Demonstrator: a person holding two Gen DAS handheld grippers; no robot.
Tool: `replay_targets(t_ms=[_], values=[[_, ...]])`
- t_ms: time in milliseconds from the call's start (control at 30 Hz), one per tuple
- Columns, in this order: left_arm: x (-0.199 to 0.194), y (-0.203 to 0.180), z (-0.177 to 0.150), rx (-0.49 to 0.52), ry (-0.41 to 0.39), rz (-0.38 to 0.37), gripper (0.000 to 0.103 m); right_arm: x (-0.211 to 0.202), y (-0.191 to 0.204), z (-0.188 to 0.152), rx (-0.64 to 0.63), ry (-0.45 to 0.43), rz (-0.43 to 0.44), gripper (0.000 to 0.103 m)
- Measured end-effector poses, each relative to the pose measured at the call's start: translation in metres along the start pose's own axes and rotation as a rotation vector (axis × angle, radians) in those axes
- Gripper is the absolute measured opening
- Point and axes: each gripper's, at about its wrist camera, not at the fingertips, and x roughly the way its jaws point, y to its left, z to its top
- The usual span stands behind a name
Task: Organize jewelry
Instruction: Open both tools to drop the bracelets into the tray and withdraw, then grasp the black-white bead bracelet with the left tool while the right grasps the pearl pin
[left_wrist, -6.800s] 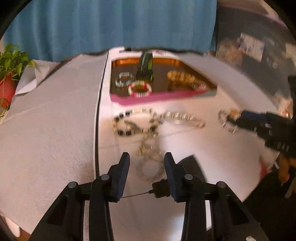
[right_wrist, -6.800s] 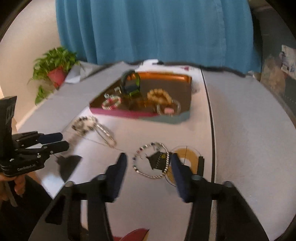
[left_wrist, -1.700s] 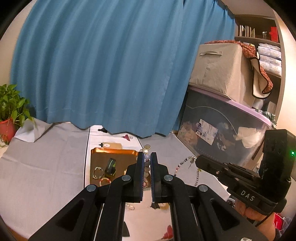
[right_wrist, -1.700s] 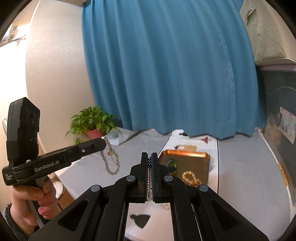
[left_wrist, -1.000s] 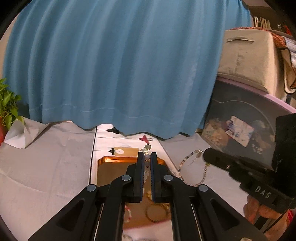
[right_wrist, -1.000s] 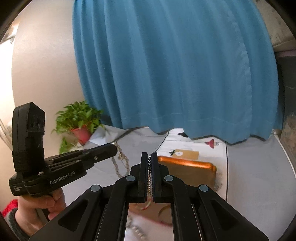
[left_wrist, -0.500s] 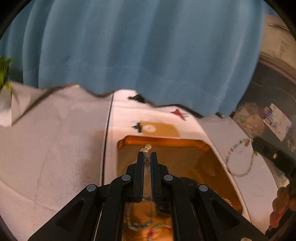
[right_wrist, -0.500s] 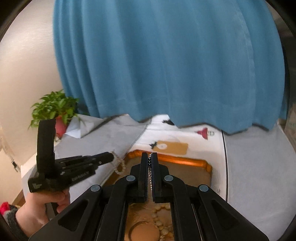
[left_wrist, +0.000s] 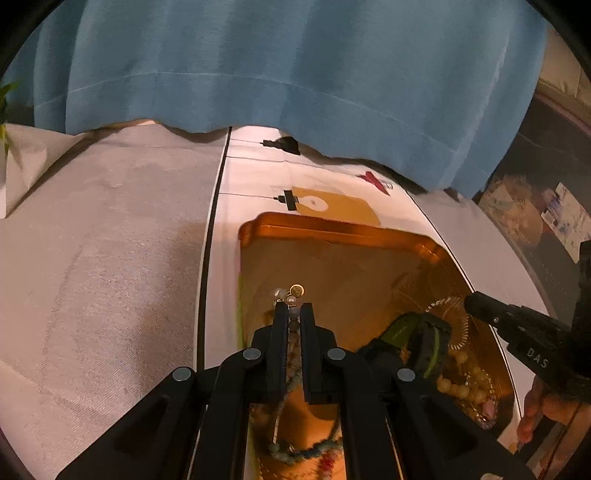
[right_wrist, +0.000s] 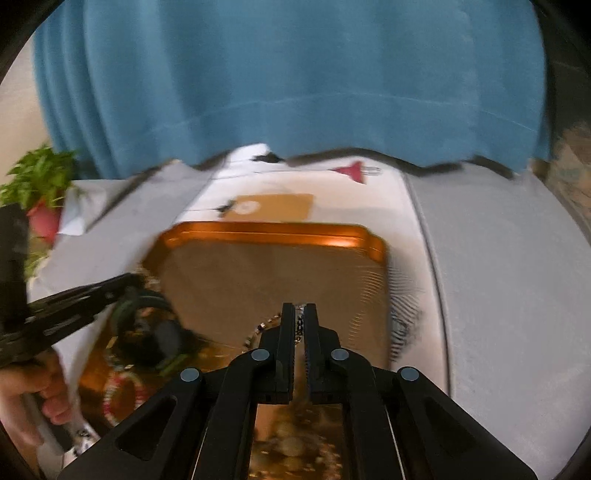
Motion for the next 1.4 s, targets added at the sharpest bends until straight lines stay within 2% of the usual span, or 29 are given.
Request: replay_targets(t_ms=[33,67,100,133,167,200,300,500,567,667,700,867,1000,1100,1200,1300,1400], values=[[-0.003,-0.002,0.002,-0.002,-0.005,0.004,0.007,-0.001,-0.002,0.000,0.003,0.005,-0.001,0.020],[-0.008,-0.004,0.003,-0.006,-0.014,0.000,0.010,-0.004,-0.003,0.000,0.011,0.000,0.009,0.038],[-0.011,-0.005,0.004,-0.006,-0.020,-0.004,0.019,-0.007,-0.004,0.001,0.019,-0.012,0.018,0.056],[-0.020,-0.010,0.006,-0.001,-0.035,0.000,0.036,-0.014,-0.004,0.000,0.025,-0.033,0.029,0.063],[-0.026,-0.013,0.008,0.006,-0.049,0.011,0.045,-0.022,-0.004,0.001,0.029,-0.056,0.035,0.068],[-0.031,-0.015,0.009,0.015,-0.063,0.015,0.053,-0.030,-0.003,0.001,0.035,-0.074,0.041,0.068],[-0.056,-0.029,0.009,0.046,-0.104,0.021,0.057,-0.052,-0.001,-0.003,0.083,-0.123,0.067,0.068],[-0.113,-0.055,-0.017,0.114,-0.122,0.030,0.059,-0.111,0.023,-0.013,0.090,-0.217,0.094,0.068],[-0.143,-0.064,-0.034,0.113,-0.129,0.028,0.061,-0.134,0.034,-0.017,0.066,-0.238,0.070,0.068],[-0.182,-0.077,-0.053,0.106,-0.129,0.013,0.062,-0.174,0.052,-0.029,0.041,-0.249,-0.044,0.068],[-0.196,-0.082,-0.059,0.106,-0.130,0.010,0.063,-0.188,0.056,-0.036,0.029,-0.259,-0.053,0.068],[-0.258,-0.107,-0.089,0.109,-0.162,0.015,0.068,-0.255,0.069,-0.075,0.029,-0.249,-0.016,0.068],[-0.306,-0.130,-0.112,0.113,-0.210,0.005,0.071,-0.297,0.088,-0.102,-0.022,-0.201,-0.034,0.068],[-0.340,-0.151,-0.129,0.138,-0.245,0.015,0.073,-0.334,0.096,-0.122,-0.012,-0.198,0.038,0.068],[-0.367,-0.168,-0.141,0.165,-0.280,0.022,0.077,-0.372,0.109,-0.135,-0.042,-0.224,0.050,0.068],[-0.391,-0.171,-0.154,0.125,-0.344,0.007,0.080,-0.405,0.121,-0.144,-0.078,-0.274,0.045,0.068],[-0.403,-0.166,-0.168,0.109,-0.378,-0.002,0.081,-0.421,0.127,-0.153,-0.087,-0.309,0.048,0.068]])
